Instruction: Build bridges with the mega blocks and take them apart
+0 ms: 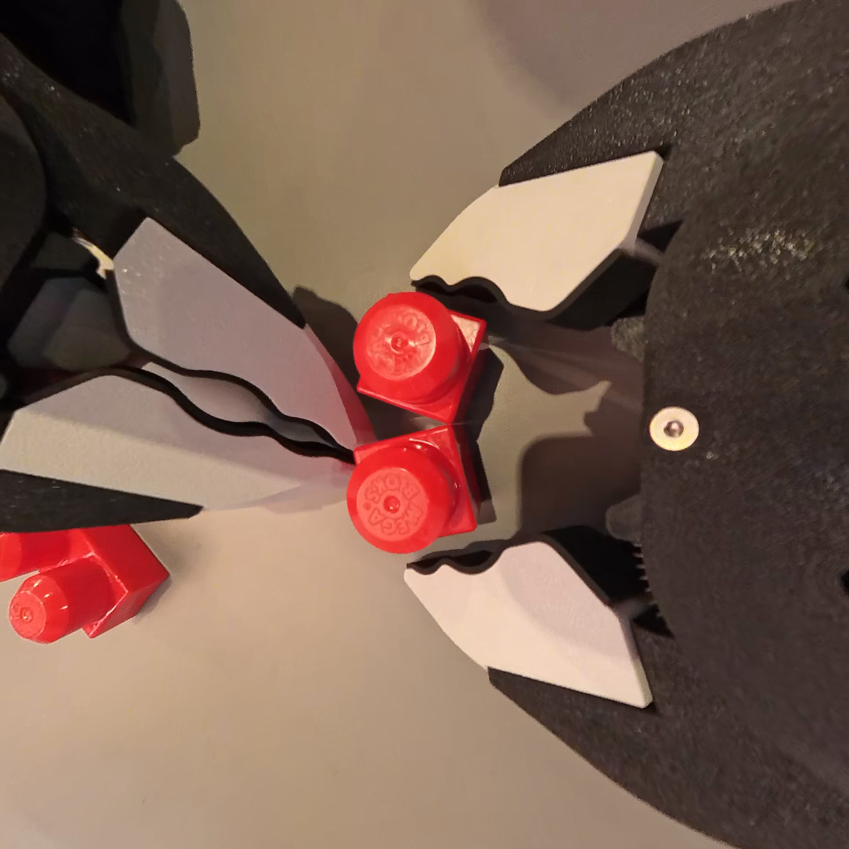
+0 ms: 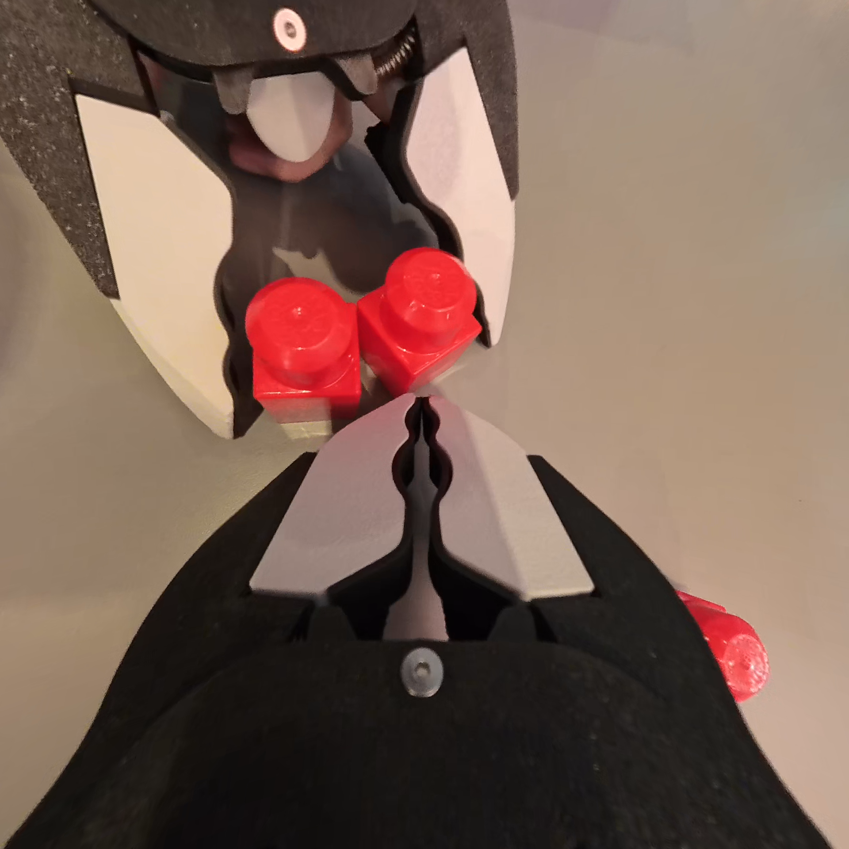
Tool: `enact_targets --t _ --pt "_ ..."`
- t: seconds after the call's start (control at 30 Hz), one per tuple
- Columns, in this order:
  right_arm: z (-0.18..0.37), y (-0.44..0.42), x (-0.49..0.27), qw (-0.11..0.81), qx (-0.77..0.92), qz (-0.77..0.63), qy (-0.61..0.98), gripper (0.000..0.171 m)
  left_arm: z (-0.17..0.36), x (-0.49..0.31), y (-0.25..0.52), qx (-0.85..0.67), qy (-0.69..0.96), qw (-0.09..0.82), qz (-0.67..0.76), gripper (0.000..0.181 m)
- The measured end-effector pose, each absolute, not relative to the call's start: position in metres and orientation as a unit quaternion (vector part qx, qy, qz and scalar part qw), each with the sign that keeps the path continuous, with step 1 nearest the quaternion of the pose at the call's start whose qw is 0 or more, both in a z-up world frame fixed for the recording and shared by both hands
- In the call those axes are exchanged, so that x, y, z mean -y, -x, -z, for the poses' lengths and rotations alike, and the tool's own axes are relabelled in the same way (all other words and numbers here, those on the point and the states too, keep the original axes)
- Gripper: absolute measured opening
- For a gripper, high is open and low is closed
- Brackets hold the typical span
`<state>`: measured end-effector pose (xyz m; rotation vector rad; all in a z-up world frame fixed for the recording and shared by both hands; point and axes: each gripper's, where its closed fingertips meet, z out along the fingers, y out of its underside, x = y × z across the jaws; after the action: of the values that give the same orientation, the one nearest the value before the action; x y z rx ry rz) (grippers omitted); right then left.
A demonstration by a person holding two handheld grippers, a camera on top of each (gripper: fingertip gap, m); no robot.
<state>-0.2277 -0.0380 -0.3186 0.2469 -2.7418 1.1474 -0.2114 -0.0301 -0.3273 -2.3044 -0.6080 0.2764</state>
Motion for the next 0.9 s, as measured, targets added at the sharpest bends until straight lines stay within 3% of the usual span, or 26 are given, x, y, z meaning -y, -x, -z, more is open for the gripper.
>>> enact_targets --t 0.9 --pt "0.3199 0.2191 0.0361 0.060 0.920 -0.380 -0.079 0.000 0.3257 0.0259 0.2139 0.240 0.892 0.371 -0.098 0.090"
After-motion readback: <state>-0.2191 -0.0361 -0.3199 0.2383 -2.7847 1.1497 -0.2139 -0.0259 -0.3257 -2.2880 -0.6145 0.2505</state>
